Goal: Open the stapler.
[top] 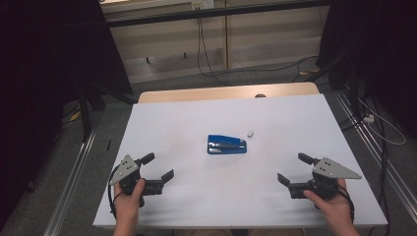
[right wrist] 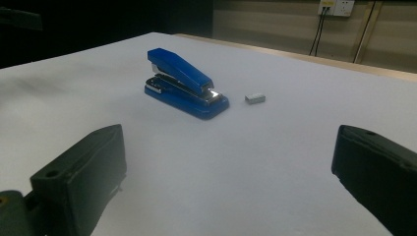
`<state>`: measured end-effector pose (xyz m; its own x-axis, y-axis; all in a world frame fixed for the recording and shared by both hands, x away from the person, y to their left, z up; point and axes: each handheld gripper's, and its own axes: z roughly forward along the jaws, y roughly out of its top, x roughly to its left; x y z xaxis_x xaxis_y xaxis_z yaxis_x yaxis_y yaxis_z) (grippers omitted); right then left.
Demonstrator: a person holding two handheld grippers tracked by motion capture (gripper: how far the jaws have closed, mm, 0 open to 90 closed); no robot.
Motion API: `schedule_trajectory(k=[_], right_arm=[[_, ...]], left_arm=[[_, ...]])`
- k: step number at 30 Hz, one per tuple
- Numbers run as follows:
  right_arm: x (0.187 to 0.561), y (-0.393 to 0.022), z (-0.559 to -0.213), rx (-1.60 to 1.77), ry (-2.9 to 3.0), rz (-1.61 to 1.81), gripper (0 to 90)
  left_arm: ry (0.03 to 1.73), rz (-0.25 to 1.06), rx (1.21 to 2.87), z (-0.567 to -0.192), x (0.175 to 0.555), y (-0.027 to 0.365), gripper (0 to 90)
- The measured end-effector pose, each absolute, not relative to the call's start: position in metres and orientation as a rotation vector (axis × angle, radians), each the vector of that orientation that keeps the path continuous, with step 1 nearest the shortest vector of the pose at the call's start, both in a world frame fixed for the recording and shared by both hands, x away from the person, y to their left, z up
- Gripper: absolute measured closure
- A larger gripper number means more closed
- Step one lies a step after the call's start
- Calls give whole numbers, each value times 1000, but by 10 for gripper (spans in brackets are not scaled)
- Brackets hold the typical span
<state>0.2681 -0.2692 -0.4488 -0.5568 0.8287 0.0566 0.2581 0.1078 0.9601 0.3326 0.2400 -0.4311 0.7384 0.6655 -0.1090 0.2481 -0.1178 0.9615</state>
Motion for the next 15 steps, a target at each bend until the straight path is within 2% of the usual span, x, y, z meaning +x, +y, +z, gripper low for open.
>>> schedule_trajectory(k=[15], right_arm=[[272,-265,-448,1065,1889,1494,2]], left_arm=[[731,417,1697,-432,338,237,18]])
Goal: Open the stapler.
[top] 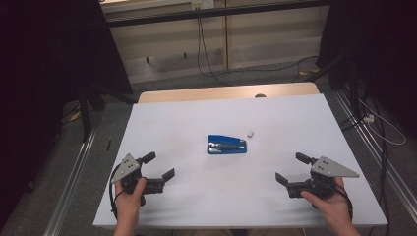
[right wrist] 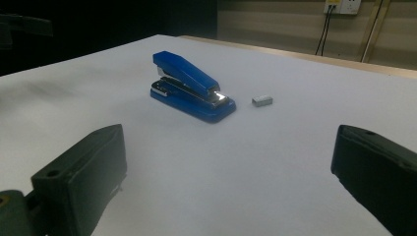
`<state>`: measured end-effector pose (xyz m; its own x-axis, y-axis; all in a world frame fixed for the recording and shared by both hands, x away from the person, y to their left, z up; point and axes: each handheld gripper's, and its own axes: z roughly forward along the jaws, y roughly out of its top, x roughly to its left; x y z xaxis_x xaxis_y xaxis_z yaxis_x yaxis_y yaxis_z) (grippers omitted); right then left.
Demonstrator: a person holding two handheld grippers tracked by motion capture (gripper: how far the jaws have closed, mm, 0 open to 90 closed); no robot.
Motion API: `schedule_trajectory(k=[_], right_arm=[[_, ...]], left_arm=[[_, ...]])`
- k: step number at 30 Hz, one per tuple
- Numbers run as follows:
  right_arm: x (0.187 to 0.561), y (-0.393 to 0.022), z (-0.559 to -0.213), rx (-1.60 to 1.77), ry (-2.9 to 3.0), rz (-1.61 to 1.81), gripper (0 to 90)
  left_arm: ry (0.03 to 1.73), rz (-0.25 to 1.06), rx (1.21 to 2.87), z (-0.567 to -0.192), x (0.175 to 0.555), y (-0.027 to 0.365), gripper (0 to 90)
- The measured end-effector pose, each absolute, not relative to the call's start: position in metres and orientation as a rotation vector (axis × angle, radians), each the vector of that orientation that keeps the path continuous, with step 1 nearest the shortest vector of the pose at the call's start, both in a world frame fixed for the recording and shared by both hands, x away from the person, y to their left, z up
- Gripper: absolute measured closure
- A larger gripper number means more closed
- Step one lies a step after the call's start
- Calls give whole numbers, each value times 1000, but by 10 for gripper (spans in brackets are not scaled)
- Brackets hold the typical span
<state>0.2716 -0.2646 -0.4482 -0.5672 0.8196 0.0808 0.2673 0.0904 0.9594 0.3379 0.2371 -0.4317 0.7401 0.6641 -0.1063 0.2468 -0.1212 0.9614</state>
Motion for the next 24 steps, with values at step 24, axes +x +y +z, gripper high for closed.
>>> schedule_trajectory(k=[24], right_arm=[[306,-238,-435,999,1937,1490,202]], left_arm=[[712,385,1680,-424,363,209,21]])
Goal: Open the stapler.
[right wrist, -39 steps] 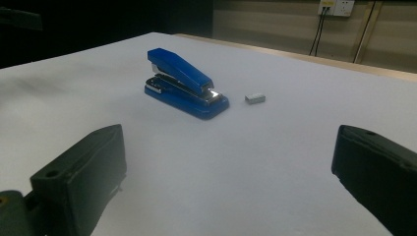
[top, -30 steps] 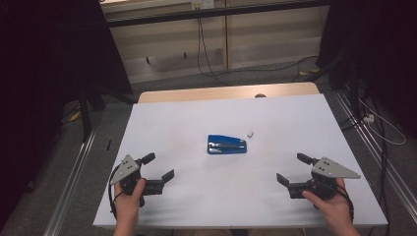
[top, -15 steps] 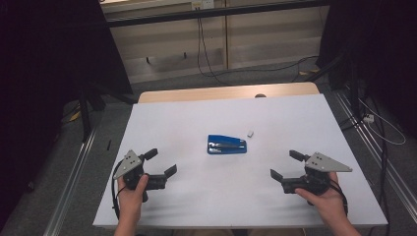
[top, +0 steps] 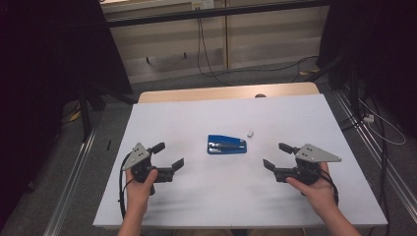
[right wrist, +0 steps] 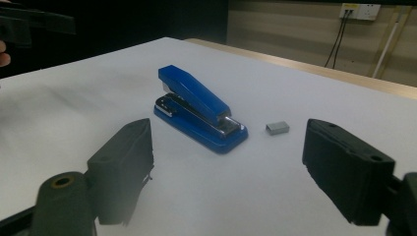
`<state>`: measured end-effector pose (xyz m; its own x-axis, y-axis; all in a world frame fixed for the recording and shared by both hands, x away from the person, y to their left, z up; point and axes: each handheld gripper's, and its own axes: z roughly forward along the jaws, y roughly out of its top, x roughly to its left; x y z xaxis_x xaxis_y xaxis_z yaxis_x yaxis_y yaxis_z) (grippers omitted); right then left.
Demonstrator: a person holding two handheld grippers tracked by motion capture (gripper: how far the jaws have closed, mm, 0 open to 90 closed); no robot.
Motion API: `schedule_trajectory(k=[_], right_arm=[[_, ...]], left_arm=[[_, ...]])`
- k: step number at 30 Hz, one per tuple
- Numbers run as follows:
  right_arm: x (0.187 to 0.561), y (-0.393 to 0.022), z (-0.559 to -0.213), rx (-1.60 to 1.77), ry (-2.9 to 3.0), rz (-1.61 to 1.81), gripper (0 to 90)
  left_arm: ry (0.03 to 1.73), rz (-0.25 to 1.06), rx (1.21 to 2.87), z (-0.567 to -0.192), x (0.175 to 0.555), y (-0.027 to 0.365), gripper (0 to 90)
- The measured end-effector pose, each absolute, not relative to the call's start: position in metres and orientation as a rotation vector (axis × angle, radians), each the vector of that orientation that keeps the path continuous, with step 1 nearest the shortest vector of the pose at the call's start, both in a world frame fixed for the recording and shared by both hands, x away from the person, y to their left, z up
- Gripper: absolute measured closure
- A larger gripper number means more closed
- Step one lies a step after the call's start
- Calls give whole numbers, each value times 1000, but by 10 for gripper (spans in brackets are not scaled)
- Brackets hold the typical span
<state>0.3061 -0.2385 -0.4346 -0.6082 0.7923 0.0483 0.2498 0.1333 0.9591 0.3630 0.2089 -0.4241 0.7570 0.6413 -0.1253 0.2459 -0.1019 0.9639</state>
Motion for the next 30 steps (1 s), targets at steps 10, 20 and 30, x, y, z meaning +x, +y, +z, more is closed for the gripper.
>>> schedule_trajectory(k=[10,20,30], right_arm=[[324,-215,-434,976,1993,1501,339],[337,-196,-436,940,2041,1494,538],[350,-186,-437,939,2077,1508,735]], left_arm=[[713,372,1695,-424,377,198,22],[692,341,1700,-421,390,182,25],[718,333,1730,-424,404,174,38]])
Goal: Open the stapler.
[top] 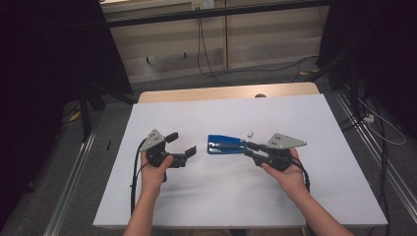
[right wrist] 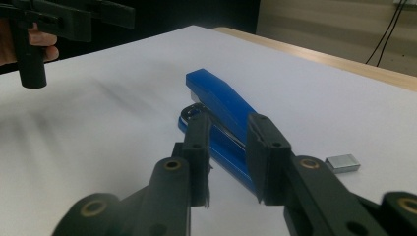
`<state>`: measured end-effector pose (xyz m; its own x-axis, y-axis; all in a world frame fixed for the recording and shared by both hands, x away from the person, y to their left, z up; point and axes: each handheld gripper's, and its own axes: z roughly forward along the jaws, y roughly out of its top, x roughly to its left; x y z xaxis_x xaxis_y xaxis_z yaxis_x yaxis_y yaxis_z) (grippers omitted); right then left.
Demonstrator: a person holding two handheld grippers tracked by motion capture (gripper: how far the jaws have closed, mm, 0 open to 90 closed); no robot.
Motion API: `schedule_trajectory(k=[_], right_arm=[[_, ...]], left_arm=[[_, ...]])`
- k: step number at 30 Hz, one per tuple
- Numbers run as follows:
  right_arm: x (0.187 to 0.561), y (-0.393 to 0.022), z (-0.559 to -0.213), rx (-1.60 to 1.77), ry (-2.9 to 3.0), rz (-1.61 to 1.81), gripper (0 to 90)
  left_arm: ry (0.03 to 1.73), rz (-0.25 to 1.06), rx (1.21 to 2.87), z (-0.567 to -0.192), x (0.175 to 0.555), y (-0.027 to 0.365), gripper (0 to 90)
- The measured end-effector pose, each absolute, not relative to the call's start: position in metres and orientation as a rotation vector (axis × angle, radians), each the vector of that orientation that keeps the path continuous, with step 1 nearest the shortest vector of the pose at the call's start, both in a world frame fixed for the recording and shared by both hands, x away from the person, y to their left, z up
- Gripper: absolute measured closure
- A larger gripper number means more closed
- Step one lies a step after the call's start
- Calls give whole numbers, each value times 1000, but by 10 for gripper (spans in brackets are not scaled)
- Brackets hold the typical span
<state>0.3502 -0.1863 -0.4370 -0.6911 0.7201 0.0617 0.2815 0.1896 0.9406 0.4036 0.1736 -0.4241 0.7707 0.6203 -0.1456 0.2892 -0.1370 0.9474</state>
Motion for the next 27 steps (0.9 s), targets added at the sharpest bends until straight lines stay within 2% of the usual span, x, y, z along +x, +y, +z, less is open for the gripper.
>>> schedule_trajectory(k=[13,27], right_arm=[[368,-171,-442,887,2147,1473,900],[392,-133,-449,804,2273,1376,900]], left_arm=[[707,306,1776,-426,424,150,47],[749,271,1804,-438,453,138,55]])
